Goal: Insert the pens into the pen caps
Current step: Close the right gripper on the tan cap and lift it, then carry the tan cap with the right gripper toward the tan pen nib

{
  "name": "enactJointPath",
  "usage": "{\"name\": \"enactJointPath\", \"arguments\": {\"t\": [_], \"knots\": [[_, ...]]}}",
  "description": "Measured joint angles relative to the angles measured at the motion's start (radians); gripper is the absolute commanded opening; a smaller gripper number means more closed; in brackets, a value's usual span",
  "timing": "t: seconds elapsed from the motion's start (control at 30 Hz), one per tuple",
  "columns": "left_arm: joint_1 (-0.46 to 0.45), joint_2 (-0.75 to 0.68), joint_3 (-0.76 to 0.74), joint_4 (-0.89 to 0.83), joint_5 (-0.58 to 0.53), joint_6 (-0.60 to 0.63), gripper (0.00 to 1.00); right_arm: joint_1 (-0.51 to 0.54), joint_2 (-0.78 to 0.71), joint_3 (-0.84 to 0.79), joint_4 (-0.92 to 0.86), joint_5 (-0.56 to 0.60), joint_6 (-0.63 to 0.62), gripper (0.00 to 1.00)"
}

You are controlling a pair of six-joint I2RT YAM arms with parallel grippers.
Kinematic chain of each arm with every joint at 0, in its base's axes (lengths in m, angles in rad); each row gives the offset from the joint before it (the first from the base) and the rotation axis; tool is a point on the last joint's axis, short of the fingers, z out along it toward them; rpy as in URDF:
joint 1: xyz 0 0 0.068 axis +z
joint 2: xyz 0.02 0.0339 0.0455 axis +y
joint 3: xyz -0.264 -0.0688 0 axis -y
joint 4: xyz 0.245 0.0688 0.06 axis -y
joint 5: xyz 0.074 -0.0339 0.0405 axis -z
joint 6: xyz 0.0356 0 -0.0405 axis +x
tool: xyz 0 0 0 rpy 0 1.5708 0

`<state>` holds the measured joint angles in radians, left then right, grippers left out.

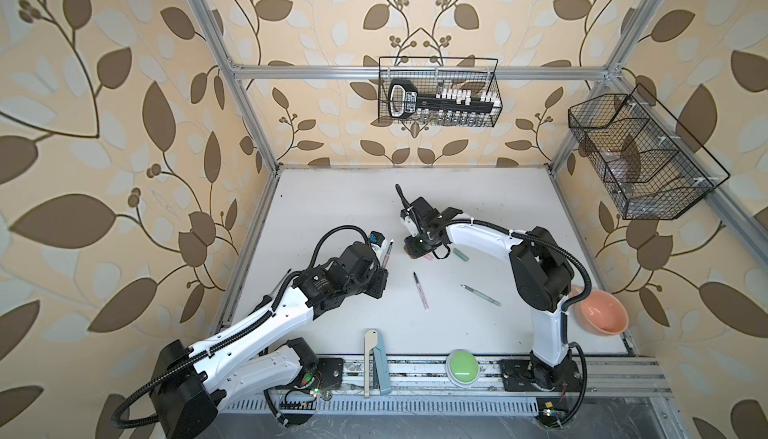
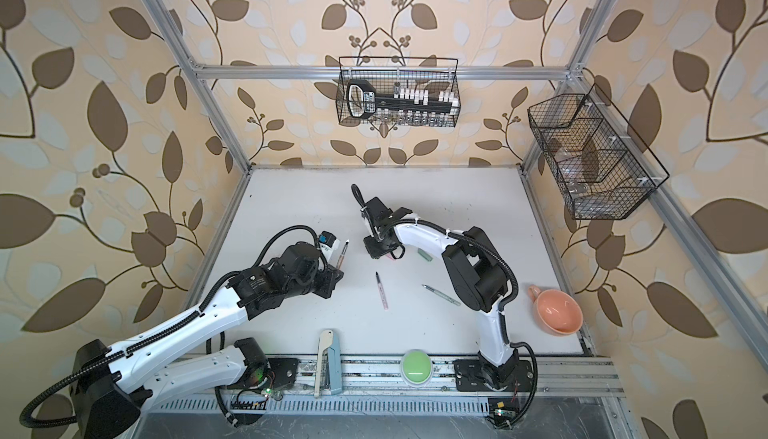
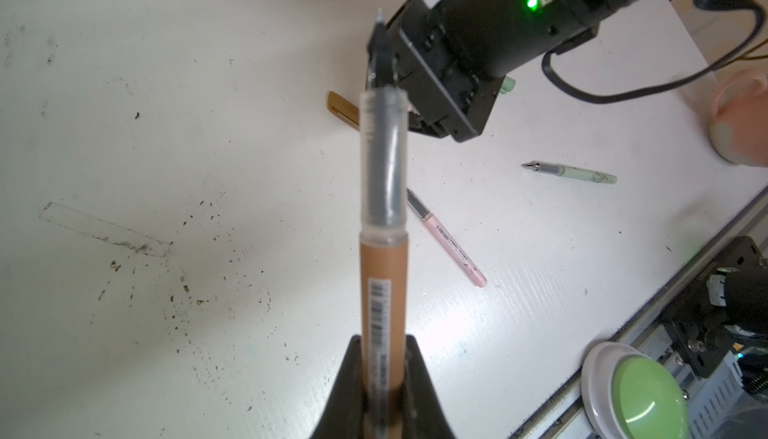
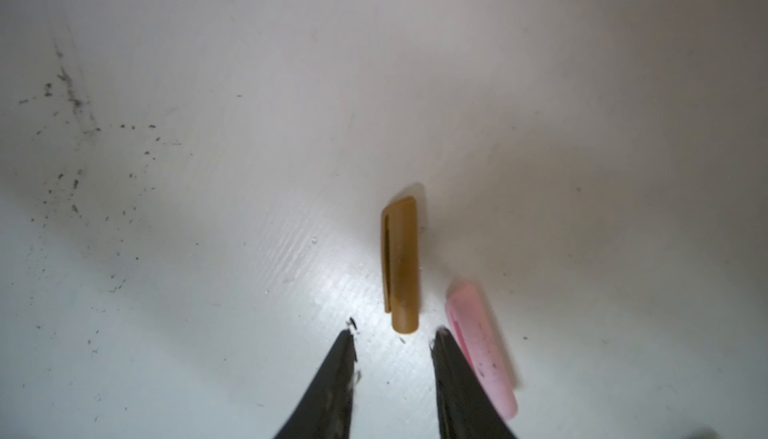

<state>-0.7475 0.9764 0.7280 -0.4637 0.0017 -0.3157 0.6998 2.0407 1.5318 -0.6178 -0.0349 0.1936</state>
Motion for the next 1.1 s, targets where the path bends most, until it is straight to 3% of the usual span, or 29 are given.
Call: {"name": "enactJointPath", "arguments": {"t": [0.37, 0.83, 1.1], "knots": [[0.0, -0.033, -0.014, 0.008, -0.001, 0.0, 0.0, -0.002, 0.143, 0.139, -0.067, 0.019, -0.103, 0.32], [0.0, -0.031, -0.014, 0.008, -0.002, 0.0, 0.0, -0.032, 0.155, 0.14, -0.106, -0.026, -0.154, 0.13], [0.0, -0.031, -0.014, 0.008, -0.002, 0.0, 0.0, -0.034, 0.155, 0.14, -0.108, -0.037, -0.153, 0.08]]}}
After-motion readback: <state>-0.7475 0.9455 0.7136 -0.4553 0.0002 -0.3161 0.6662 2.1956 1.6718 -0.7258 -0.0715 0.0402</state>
